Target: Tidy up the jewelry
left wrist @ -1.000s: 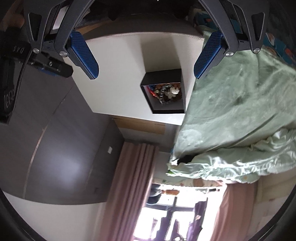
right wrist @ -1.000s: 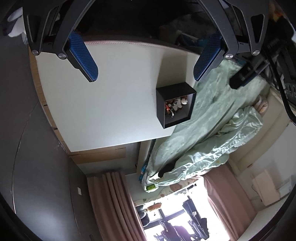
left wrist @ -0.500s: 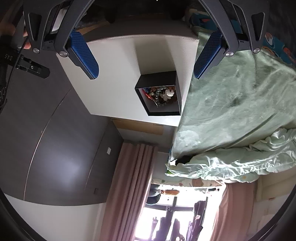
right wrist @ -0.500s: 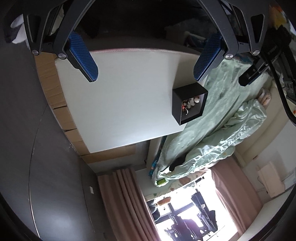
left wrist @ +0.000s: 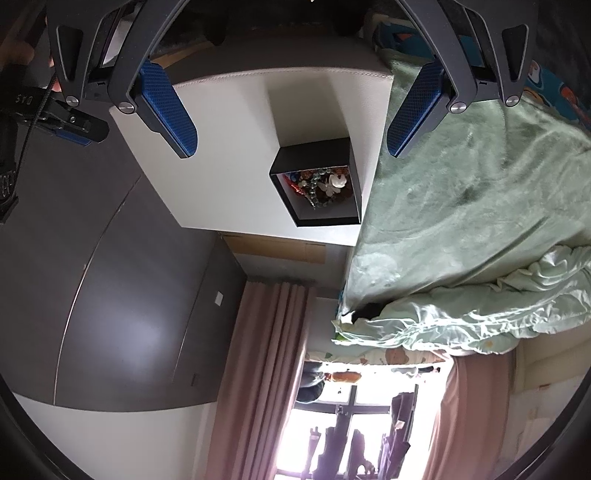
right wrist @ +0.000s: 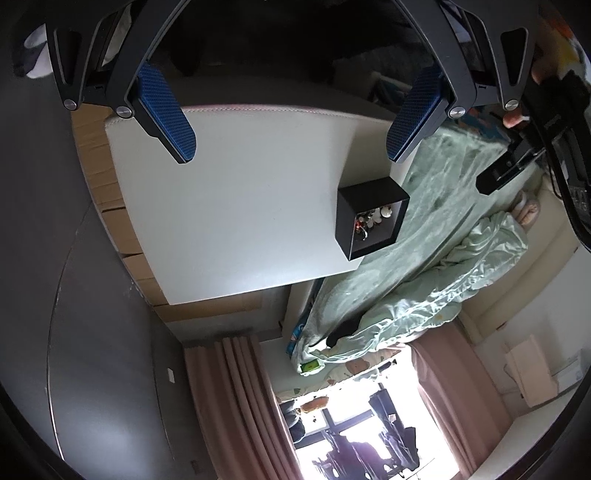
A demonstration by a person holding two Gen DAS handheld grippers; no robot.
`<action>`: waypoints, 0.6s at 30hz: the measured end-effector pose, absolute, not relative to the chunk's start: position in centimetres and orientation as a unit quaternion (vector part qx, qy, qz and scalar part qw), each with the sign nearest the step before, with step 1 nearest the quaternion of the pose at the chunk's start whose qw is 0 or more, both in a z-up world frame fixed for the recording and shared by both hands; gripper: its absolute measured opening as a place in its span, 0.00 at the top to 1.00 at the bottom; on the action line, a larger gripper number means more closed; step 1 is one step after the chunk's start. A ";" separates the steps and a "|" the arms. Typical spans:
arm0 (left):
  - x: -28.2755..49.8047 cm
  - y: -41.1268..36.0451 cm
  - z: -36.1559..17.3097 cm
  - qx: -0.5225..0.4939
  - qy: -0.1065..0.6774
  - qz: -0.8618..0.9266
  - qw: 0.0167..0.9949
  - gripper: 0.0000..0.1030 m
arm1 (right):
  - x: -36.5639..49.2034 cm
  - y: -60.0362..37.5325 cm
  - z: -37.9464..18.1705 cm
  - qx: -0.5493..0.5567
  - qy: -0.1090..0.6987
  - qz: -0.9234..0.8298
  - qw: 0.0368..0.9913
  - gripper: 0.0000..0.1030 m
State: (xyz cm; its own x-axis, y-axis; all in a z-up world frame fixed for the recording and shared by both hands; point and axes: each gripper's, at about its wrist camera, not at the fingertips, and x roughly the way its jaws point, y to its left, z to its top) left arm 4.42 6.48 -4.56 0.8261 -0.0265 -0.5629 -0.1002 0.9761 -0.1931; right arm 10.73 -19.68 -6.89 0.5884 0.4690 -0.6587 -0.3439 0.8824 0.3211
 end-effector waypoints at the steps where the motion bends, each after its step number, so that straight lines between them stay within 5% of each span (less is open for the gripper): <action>1: 4.4 6.5 -4.6 -0.108 0.294 0.020 0.949 0.00 | 10.8 -19.7 -7.0 0.079 0.393 0.228 0.887 0.00; 18: 4.4 6.7 -4.7 -0.113 0.296 0.021 0.948 0.00 | 10.9 -20.0 -7.3 0.087 0.398 0.223 0.886 0.00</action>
